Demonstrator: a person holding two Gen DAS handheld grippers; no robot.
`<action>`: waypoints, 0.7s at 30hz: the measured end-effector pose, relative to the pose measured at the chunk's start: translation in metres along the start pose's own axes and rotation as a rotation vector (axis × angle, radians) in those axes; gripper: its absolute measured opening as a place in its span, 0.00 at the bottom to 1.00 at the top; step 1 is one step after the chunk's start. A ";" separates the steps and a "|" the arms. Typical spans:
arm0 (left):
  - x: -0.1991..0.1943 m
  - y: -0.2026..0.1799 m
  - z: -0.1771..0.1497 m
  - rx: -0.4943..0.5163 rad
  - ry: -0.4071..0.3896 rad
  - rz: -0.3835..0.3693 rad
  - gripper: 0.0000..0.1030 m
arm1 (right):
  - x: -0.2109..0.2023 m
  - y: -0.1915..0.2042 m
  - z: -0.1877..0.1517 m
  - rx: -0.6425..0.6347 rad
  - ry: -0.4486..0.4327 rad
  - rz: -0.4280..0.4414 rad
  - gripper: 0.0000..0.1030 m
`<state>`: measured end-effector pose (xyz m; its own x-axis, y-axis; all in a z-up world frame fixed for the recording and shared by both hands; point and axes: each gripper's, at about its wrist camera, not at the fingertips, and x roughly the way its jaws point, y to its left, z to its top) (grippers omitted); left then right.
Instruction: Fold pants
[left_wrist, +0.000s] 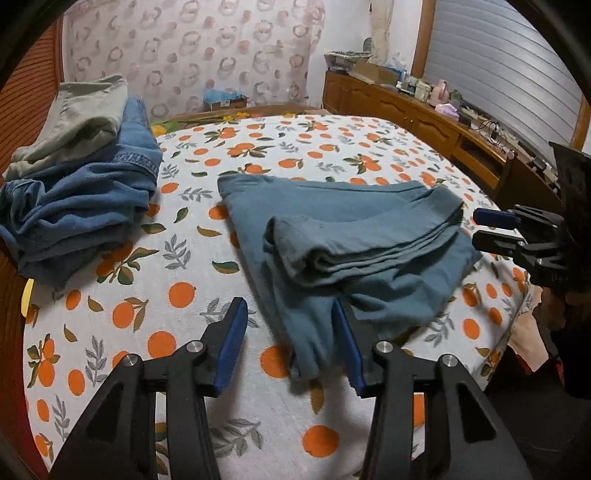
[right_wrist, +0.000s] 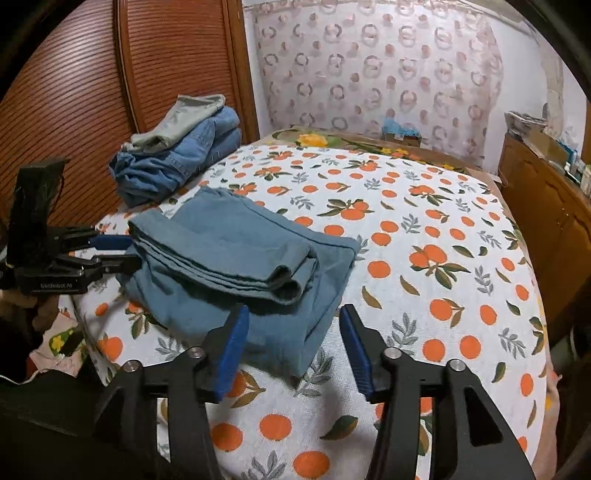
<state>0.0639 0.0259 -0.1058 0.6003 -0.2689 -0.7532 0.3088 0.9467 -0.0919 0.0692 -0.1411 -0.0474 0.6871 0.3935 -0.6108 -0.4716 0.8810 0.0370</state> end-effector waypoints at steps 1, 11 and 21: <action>0.002 0.002 0.001 -0.001 0.006 0.002 0.47 | 0.003 0.000 0.001 -0.004 0.007 0.000 0.53; 0.016 0.007 0.020 0.001 0.016 -0.013 0.48 | 0.037 0.001 0.019 -0.069 0.070 -0.020 0.53; 0.040 0.017 0.058 0.015 0.004 -0.027 0.48 | 0.066 -0.003 0.050 -0.099 0.048 -0.021 0.53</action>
<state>0.1355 0.0207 -0.0993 0.5886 -0.2938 -0.7532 0.3358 0.9363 -0.1028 0.1440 -0.1046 -0.0481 0.6708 0.3603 -0.6482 -0.5117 0.8576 -0.0528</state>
